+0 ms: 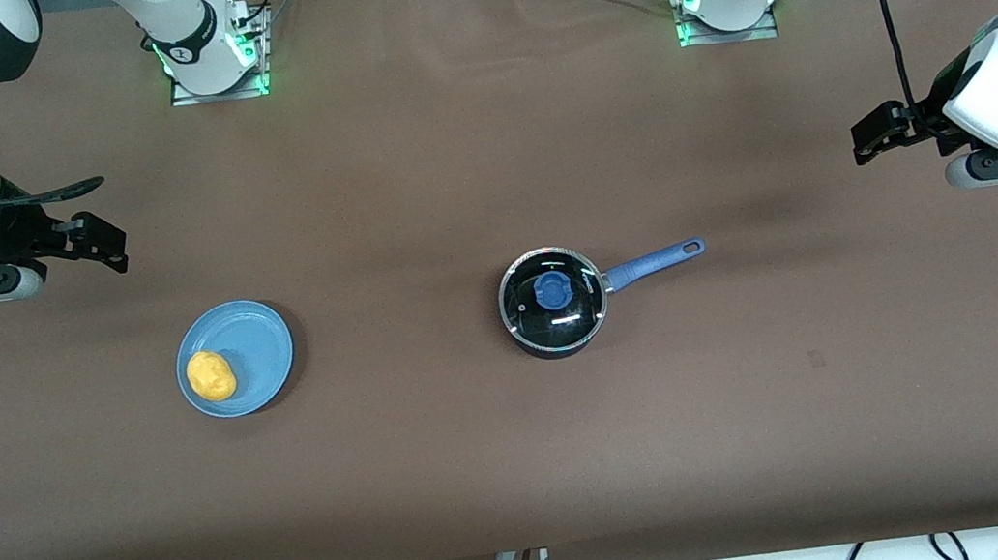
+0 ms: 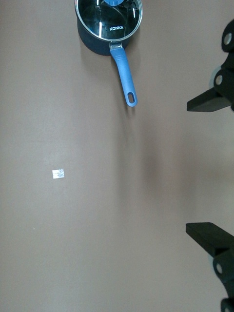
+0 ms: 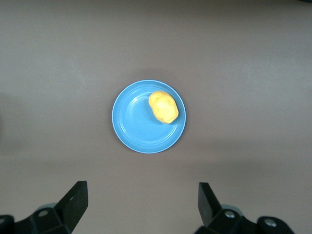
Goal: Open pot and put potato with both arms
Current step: 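Reach the left gripper to the lid knob while the right gripper reaches the potato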
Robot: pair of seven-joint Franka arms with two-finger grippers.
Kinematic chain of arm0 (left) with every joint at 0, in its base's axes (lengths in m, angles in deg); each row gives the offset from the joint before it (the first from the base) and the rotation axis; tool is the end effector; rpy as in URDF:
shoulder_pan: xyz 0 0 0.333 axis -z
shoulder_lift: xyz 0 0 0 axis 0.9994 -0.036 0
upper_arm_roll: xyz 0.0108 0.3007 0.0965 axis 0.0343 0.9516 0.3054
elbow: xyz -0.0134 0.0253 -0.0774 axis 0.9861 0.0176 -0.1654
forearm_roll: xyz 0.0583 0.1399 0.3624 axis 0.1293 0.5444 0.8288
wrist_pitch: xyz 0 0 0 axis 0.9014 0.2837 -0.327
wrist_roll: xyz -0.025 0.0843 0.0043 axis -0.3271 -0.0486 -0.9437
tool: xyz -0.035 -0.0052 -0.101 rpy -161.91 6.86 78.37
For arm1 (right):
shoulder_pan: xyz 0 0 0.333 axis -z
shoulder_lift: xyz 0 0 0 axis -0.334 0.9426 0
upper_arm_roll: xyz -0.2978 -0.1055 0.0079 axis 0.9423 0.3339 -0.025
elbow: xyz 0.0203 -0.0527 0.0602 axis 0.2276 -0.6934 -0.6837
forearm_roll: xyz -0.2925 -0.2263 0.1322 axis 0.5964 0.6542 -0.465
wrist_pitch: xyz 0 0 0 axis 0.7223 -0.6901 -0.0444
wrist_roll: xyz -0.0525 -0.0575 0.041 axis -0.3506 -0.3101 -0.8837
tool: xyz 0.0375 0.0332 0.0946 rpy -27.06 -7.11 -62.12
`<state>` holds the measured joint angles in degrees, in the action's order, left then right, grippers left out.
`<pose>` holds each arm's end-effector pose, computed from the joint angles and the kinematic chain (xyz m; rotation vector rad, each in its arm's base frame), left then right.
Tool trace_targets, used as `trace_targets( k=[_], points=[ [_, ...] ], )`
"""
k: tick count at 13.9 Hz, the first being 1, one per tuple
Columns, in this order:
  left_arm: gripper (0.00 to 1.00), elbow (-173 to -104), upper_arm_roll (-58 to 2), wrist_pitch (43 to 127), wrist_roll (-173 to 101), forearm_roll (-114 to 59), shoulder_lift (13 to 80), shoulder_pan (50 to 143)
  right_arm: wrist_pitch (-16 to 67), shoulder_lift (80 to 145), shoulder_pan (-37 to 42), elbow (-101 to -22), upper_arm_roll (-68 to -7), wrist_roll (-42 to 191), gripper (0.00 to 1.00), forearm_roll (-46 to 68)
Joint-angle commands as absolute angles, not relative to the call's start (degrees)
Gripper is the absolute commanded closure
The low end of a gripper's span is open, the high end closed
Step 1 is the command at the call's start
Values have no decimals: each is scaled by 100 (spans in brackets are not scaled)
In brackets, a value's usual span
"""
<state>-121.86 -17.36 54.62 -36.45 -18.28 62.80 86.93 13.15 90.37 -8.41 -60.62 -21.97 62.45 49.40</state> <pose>0.5934 -0.0591 0.5846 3.1330 0.0122 -0.1592 0.5740 0.0682 0.5596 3.1063 0.0091 0.0926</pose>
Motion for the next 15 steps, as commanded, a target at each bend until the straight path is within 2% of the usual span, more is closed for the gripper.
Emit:
trace_targets(
  k=[1, 6, 12, 14, 15],
  points=[
    [0, -12229, -1748, 5427, -3621, -1857, 6396, 8618, 1369, 8997, -809, -6135, -2197, 6246, 0, 4891],
    [0, -12237, -1800, 5637, -3786, -1971, 6177, 8723, 1413, 9120, -800, -6117, -2179, 6273, 0, 4891],
    [0, -12229, -2275, 7534, -5954, -2112, 4895, 9785, 1474, 9401, -817, -6029, -2205, 6273, 0, 4970],
    [0, -12202, -2266, 8017, -6422, -1972, 4569, 10172, 1500, 9838, -826, -6020, -2197, 6221, 0, 4953],
    [0, -11967, -2275, 8185, -6659, -1658, 4263, 10391, 1500, 10180, -791, -5986, -2179, 6290, 0, 4866]
  ],
)
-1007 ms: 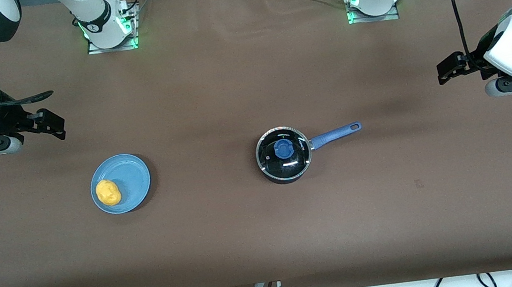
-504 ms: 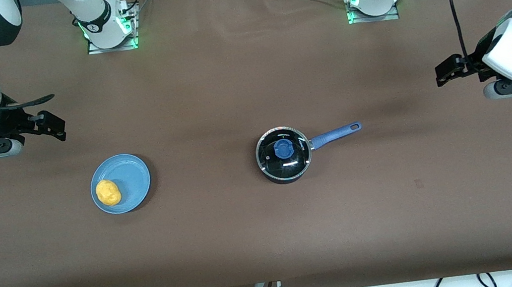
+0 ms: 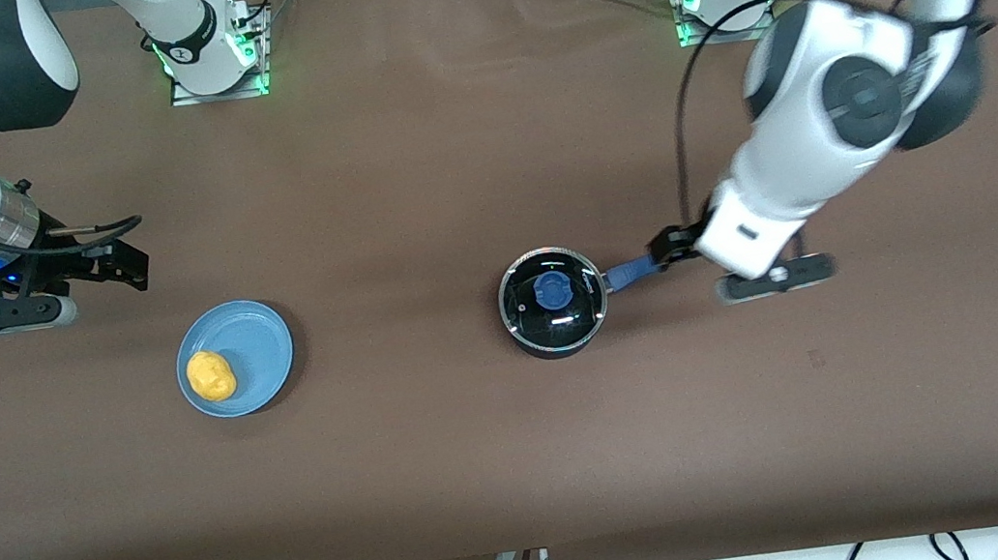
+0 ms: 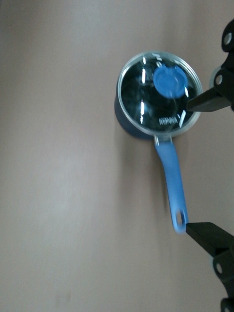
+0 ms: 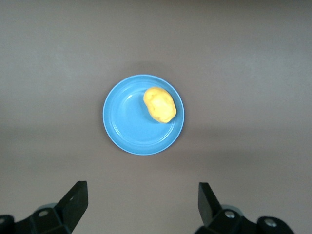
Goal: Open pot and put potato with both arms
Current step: 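Reach the left gripper to the lid knob while the right gripper reaches the potato, then grasp the lid knob with the left gripper while the right gripper grasps the potato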
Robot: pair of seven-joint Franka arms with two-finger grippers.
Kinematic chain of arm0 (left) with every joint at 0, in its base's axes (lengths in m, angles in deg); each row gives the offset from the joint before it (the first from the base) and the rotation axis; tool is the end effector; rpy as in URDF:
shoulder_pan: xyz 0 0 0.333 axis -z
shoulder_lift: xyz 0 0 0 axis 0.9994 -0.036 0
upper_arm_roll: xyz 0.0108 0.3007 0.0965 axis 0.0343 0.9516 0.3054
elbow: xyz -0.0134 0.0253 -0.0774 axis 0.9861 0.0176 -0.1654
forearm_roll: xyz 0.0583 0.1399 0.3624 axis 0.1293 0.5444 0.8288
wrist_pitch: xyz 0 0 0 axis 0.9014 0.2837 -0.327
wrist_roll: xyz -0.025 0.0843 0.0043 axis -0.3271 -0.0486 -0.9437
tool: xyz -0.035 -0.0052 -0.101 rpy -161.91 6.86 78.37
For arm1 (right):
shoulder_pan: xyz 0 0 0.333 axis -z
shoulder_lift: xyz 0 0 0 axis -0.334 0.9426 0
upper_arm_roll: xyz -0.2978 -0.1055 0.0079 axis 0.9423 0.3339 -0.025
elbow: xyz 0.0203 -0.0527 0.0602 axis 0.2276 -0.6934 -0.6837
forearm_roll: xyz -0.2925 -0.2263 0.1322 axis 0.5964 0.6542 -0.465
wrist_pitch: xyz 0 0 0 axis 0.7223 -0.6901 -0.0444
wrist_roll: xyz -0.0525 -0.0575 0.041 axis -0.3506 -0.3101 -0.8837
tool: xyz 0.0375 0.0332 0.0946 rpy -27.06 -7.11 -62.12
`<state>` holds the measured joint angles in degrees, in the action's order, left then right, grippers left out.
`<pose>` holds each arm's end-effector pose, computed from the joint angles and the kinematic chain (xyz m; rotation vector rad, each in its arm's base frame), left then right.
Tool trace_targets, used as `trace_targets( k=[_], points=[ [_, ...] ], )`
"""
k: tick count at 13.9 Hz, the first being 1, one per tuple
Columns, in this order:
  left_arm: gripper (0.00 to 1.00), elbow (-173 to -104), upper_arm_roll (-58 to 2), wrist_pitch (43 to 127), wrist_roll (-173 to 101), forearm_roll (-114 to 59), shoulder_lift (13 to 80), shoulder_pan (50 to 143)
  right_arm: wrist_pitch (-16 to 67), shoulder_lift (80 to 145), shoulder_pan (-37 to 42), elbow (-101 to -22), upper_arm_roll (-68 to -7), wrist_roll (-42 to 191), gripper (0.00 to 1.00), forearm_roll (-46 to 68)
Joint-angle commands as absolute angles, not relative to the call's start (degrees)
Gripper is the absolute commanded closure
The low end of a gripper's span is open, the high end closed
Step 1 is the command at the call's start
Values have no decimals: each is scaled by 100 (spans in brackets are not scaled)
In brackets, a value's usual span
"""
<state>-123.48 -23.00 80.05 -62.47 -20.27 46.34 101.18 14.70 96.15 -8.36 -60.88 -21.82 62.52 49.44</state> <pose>0.6295 -0.2850 0.4280 3.0050 0.2235 -0.0442 0.5943 0.0759 0.5043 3.0625 0.0118 -0.0112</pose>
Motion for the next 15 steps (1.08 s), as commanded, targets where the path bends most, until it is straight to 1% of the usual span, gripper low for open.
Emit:
trace_targets(
  k=[1, 3, 4, 7, 10, 11, 15],
  points=[
    [0, -11634, -2275, 8187, -6905, -1324, 3947, 10602, 1561, 10262, -774, -6011, -2179, 6377, 0, 4804],
    [0, -11071, -2275, 8187, -7379, -1084, 3401, 10954, 1745, 10507, -747, -6012, -2188, 6562, 0, 4794],
    [0, -10973, -2266, 8204, -7486, -1074, 3268, 11034, 1947, 10622, -747, -6029, -2188, 6711, 0, 4786],
    [0, -10980, -2240, 8458, -7505, -952, 3091, 11228, 2370, 11166, -511, -6056, -2188, 7596, 0, 4603],
    [0, -10972, -2240, 8486, -7531, -521, 2916, 11447, 2879, 11904, -124, -6056, -2197, 8818, 0, 3777],
    [0, -10989, -2240, 8486, -7531, -512, 2898, 11457, 3063, 12106, -123, -6056, -2205, 8883, 0, 3740],
    [0, -11042, -2248, 8643, -7575, -477, 2792, 11571, 3635, 12573, -167, -6056, -2258, 8866, 0, 3670]
  ],
)
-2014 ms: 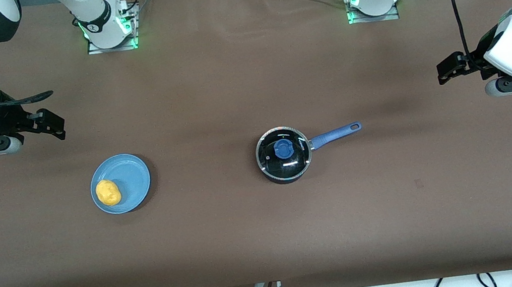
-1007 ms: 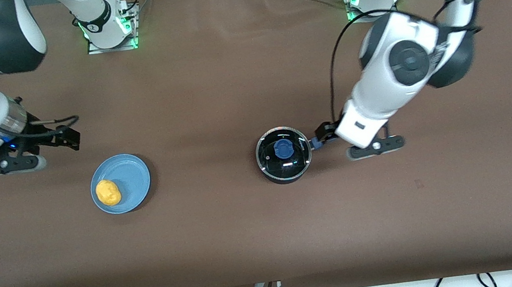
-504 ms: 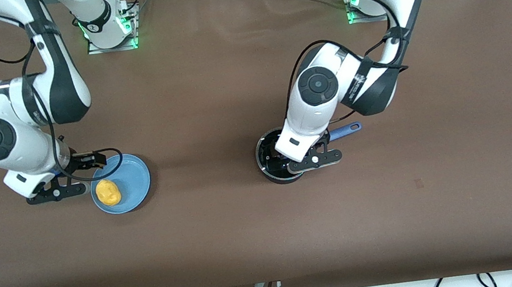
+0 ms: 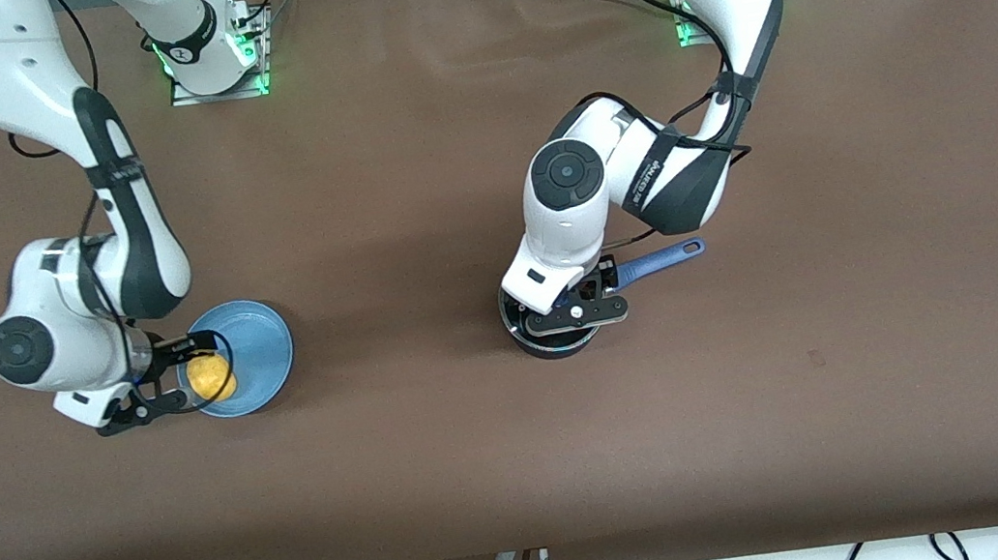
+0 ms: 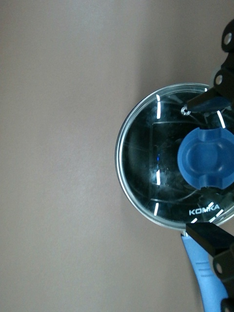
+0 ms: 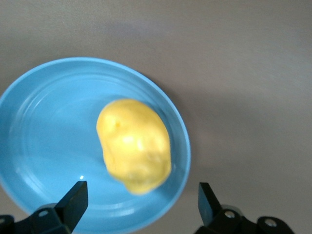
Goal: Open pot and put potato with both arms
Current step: 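Grasp the lid knob with the left gripper while the right gripper grasps the potato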
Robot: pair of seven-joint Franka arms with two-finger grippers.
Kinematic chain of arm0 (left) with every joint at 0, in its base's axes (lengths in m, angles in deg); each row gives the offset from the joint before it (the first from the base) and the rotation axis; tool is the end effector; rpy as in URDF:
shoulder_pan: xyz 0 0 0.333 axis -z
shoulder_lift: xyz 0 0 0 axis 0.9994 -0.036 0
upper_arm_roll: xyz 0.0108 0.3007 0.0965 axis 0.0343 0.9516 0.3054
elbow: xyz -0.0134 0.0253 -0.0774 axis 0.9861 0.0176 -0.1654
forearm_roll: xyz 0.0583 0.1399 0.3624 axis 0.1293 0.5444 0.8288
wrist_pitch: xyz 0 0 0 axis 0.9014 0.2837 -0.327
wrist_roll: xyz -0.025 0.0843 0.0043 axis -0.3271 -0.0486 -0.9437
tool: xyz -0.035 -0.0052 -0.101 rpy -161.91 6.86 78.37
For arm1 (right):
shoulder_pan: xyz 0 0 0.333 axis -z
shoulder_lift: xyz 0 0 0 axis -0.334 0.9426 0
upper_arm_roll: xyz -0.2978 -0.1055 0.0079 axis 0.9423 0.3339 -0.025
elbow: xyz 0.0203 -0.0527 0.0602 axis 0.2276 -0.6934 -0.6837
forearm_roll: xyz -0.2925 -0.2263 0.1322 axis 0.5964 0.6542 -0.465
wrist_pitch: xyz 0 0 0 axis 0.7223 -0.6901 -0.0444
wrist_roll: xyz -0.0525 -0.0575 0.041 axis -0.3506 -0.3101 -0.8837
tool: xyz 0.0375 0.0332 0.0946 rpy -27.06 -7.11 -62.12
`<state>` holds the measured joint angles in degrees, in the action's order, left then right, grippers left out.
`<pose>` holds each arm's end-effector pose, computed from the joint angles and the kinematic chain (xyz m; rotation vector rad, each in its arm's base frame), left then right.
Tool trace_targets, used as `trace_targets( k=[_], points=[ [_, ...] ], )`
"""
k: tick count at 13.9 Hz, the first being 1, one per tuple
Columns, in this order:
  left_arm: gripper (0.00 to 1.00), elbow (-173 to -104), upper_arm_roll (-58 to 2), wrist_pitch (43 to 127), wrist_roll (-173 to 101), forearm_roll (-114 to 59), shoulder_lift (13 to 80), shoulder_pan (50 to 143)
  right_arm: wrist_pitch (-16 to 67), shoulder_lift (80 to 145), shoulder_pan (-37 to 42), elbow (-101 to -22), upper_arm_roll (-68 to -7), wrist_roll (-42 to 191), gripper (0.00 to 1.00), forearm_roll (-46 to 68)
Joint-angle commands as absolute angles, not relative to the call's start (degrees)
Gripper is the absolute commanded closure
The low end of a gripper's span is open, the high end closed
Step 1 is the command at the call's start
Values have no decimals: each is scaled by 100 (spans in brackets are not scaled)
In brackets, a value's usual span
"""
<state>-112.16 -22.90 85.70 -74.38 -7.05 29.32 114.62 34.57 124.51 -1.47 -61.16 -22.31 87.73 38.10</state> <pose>0.6092 -0.4350 0.3189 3.1310 0.0975 0.0818 0.6543 0.0287 0.2299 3.0443 0.4144 -0.2205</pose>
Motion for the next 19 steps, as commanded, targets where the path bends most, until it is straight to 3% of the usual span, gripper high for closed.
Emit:
trace_targets(
  k=[1, 5, 12, 15, 19],
  points=[
    [0, -11051, -2257, 8644, -7575, -424, 2792, 11571, 3749, 12670, -167, -6056, -2258, 8883, 0, 3661],
    [0, -11279, -2275, 8653, -7575, -406, 2854, 11589, 3821, 12820, -167, -6056, -2258, 8918, 2, 3389],
    [0, -11587, -2292, 8732, -7558, -424, 2845, 11615, 3716, 12803, -184, -5968, -2258, 8865, 63, 3151],
    [0, -11613, -2301, 8714, -7566, -468, 2871, 11615, 2727, 12671, -185, -5338, -2258, 8525, 65, 3133],
    [12, -11605, -2301, 8696, -7540, -494, 2906, 11597, 1231, 12531, -185, -4229, -2249, 7829, 65, 3124]
  ],
)
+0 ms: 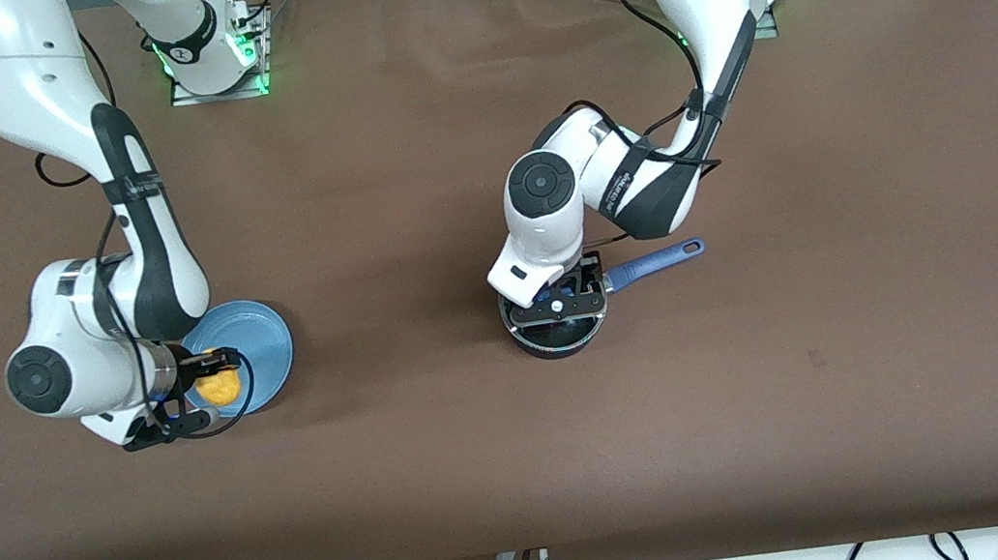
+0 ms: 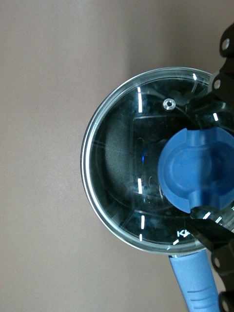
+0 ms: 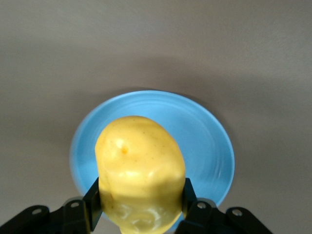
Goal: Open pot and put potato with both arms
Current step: 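Grasp the lid knob with the left gripper while the right gripper grasps the potato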
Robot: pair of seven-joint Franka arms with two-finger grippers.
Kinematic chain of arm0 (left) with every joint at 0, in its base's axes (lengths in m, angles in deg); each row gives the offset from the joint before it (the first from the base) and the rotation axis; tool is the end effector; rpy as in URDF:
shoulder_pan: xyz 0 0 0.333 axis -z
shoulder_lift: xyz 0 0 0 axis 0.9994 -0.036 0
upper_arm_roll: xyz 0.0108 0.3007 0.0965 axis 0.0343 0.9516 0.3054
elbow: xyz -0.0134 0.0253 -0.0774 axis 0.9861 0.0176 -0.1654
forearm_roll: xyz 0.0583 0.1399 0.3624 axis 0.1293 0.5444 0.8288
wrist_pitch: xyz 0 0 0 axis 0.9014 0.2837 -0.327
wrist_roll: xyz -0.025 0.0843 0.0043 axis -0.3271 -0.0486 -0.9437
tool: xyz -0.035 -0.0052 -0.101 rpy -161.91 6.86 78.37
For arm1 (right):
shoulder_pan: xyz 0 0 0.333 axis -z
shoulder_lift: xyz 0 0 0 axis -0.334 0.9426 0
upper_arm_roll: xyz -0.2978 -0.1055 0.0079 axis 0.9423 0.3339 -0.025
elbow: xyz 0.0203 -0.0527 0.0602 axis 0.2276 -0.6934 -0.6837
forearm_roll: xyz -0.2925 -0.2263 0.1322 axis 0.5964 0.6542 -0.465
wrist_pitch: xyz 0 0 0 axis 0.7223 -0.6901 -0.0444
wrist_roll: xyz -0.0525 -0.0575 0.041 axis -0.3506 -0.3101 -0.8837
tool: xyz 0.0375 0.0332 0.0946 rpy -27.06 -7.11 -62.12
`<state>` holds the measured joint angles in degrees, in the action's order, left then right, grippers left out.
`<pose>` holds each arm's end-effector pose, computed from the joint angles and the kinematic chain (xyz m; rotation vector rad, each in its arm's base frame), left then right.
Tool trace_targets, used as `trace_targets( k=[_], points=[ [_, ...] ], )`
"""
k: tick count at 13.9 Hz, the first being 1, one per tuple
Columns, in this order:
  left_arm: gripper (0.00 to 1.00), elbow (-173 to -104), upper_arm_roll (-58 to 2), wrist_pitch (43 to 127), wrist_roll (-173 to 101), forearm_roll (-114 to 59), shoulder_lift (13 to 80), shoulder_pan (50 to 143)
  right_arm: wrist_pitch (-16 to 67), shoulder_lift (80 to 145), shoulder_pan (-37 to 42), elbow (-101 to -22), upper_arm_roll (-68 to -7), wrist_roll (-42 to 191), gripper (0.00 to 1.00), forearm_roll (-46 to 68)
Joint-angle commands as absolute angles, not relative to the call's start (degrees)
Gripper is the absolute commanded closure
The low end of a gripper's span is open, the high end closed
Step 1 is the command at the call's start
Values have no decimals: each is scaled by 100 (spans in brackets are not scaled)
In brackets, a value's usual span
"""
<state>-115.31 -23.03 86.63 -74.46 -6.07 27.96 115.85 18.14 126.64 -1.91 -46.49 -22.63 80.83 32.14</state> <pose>0.5885 -0.4453 0.2777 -3.1066 -0.0354 -0.0158 0.6874 0.0716 0.2916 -3.0748 -0.2399 0.3051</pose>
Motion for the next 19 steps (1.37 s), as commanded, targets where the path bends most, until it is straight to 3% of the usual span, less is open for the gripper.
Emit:
trace_targets(
  k=[1, 4, 8, 12, 19],
  points=[
    [14, -11596, -2310, 8696, -7566, -494, 2907, 11597, 1054, 12461, -185, -4123, -2249, 7802, 65, 3125],
    [27, -11561, -2336, 8653, -7566, -512, 2915, 11589, 571, 12268, -185, -3851, -2258, 7575, 64, 3116],
    [34, -11552, -2345, 8626, -7540, -678, 2977, 11553, -318, 12161, -193, -3209, -2267, 7354, 64, 3133],
    [43, -11552, -2345, 8626, -7522, -705, 2986, 11545, -266, 12179, -614, -3120, -2267, 6566, 64, 3116],
    [50, -11534, -2354, 8547, -7496, -705, 3038, 11527, -249, 12188, -870, -3102, -2258, 5667, 63, 2677]
  ],
)
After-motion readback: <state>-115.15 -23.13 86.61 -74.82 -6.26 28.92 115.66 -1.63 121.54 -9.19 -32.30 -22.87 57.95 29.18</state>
